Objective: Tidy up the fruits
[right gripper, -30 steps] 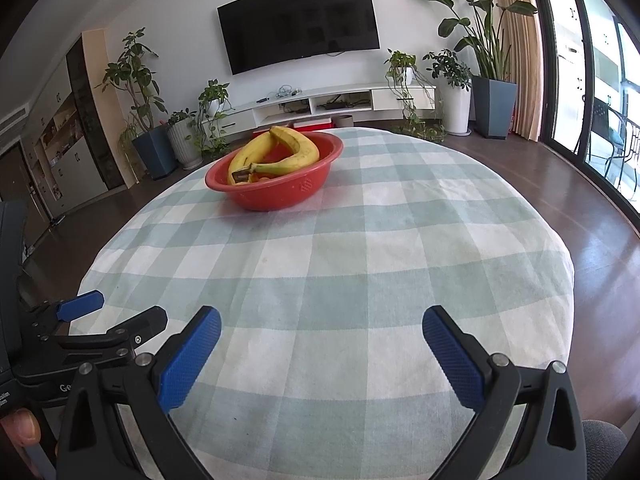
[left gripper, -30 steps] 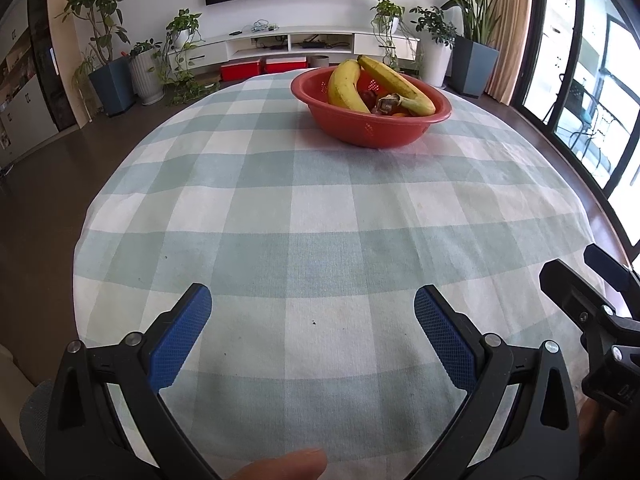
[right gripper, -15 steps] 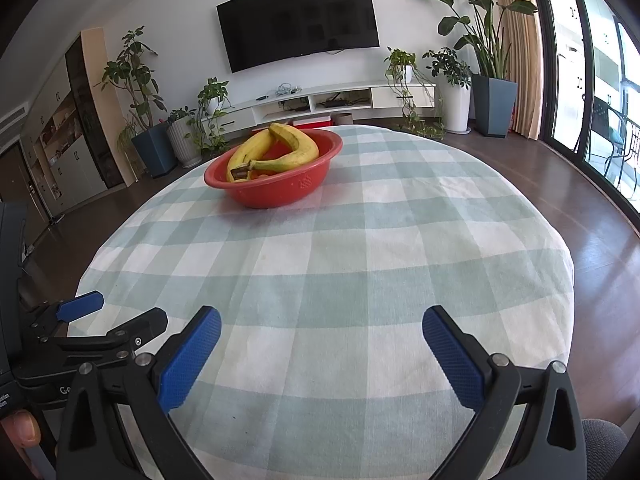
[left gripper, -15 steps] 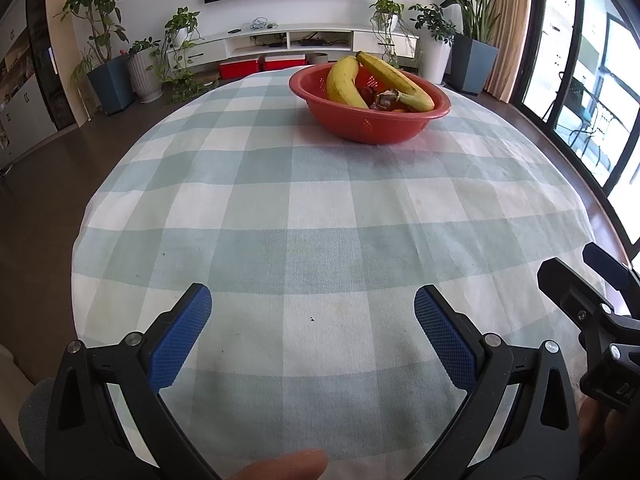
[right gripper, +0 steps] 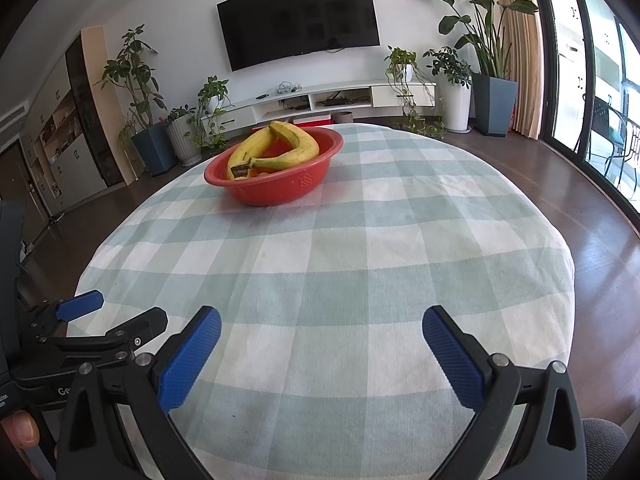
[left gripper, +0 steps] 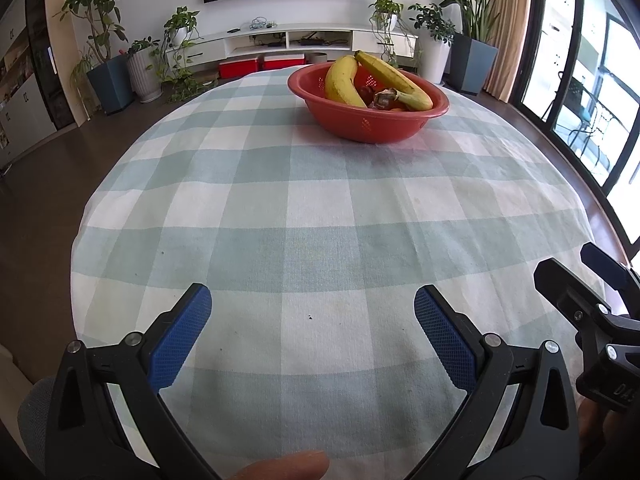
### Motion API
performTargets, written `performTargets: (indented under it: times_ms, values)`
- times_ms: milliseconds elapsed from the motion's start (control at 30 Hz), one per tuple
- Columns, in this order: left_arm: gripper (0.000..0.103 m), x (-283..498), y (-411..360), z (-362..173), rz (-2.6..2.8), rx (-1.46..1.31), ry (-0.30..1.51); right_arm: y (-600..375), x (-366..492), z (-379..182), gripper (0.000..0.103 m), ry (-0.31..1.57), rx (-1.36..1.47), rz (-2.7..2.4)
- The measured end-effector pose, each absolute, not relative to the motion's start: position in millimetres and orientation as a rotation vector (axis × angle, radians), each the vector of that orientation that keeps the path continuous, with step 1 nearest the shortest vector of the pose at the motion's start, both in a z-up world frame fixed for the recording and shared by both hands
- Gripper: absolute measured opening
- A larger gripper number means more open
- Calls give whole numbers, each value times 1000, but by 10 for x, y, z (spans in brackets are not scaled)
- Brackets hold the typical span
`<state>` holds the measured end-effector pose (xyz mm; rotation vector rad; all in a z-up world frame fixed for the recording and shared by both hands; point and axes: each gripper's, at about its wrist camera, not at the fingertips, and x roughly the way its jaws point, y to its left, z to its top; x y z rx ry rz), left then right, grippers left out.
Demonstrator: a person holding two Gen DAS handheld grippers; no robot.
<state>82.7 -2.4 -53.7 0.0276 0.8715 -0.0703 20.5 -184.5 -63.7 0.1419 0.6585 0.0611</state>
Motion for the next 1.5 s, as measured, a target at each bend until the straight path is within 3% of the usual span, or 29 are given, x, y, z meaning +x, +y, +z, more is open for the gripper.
performTargets:
  times_ms: [1500]
  values:
    - [103,824,-30,-542,-71,28,873,-1839,165,-657,103,668,141,60]
